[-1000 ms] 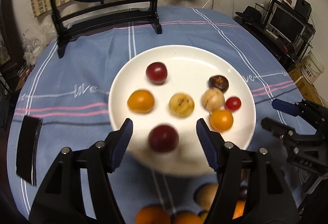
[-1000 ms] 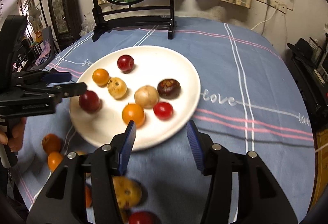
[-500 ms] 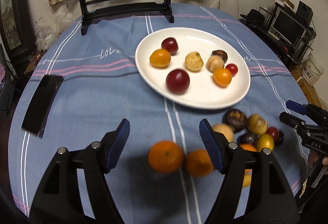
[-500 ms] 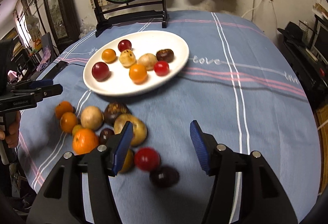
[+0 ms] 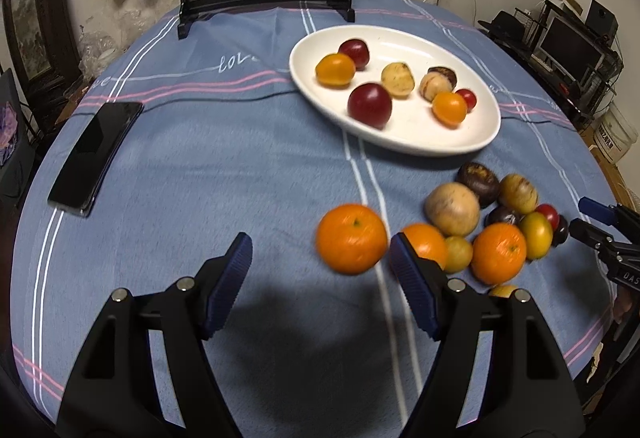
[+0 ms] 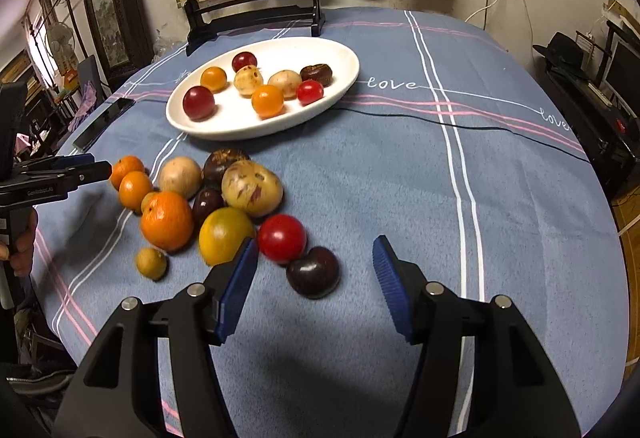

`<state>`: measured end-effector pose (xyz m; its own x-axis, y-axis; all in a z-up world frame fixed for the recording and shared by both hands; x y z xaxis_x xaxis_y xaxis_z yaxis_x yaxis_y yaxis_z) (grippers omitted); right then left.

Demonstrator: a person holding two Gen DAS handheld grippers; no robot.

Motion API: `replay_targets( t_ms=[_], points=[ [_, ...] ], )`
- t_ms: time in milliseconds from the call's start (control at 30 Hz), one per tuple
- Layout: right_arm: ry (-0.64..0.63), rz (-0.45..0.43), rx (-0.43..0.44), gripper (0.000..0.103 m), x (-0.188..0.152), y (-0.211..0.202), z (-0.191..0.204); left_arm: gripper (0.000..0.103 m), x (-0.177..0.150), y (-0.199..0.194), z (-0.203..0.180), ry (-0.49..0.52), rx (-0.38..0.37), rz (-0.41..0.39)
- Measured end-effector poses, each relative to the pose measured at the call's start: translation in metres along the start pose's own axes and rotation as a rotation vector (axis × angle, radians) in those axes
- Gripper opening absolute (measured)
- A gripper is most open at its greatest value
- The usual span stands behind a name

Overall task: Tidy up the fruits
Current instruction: 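Withdraw both open grippers from the plate toward the fruit cluster, then grasp an orange with the left gripper while the right gripper grasps a dark red plum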

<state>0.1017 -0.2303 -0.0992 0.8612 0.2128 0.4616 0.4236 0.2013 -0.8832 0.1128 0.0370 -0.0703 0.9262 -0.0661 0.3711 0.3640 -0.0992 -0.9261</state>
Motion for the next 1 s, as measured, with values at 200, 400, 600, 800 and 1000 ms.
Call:
replay_targets(
  t_ms=[200, 400, 600, 800, 1000],
  points=[
    [-0.014, 0.019, -0.001, 0.06, -0.006, 0.006, 0.003, 0.073, -0.009, 0.008, 0.002, 0.013, 0.0, 0.022],
    [-0.015, 0.011, 0.003, 0.06, -0.007, 0.004, 0.004, 0.073, -0.012, 0.019, -0.001, 0.025, 0.004, 0.05],
    [-0.021, 0.013, 0.003, 0.061, -0.007, 0.006, 0.004, 0.073, -0.006, 0.036, -0.009, 0.058, 0.028, 0.076],
    [-0.007, 0.021, 0.013, 0.061, -0.007, 0.011, 0.0, 0.073, 0.011, 0.044, -0.013, 0.094, 0.043, 0.075],
    [-0.004, 0.026, 0.015, 0.061, -0.005, 0.013, -0.003, 0.045, 0.019, 0.044, -0.025, 0.141, 0.028, 0.061]
  ],
)
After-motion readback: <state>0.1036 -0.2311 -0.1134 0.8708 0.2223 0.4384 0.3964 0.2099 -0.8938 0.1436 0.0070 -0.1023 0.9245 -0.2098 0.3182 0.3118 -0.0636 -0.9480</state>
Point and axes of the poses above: each gripper's, at about its wrist camera, not at the fingertips, and y roughly the way its jaws point, z to its left, x to its top, the point moved 4 cm from there along y, roughly the way its jaws point, and after that the axes turned 15 degrees about z, right-handed, at the moved point
